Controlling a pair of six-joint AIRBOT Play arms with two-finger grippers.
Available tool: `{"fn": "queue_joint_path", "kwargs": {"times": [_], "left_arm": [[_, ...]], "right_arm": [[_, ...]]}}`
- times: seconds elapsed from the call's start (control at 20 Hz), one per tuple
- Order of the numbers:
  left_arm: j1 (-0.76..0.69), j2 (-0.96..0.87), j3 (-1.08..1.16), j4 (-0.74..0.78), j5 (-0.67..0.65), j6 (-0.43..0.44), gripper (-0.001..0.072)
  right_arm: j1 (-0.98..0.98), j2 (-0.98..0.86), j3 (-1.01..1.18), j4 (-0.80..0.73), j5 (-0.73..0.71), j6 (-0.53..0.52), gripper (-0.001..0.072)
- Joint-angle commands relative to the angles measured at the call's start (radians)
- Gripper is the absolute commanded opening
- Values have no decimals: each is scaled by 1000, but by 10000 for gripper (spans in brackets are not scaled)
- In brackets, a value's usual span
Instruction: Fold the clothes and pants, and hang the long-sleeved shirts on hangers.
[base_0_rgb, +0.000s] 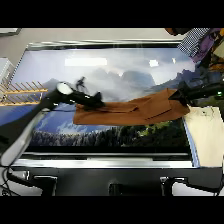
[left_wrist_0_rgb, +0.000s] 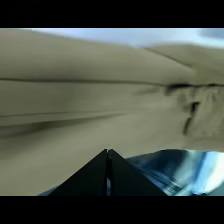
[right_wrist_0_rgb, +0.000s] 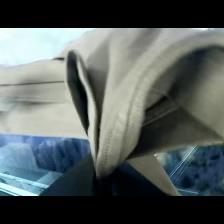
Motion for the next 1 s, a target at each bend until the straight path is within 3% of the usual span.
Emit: {"fn": "queue_joint_path", "kwargs": {"times": [0.0,0.3,0.65,0.85,0.95], "left_arm": [[-195,-129,61,-157,154,-12,13],[-335,-254,214,-164,254,-166,12],[-425,-418,473,-164,250,-293,12],[-394,-414,492,-157,95,-243,11],[-332,-367,491,-81,-31,-220,10]], "right_arm": [[0,64,48,-27,89,63,25],[0,147,49,-77,121,68,25],[0,154,49,-78,113,56,25],[0,154,49,-76,58,47,25],[0,154,49,-48,43,42,25]]}}
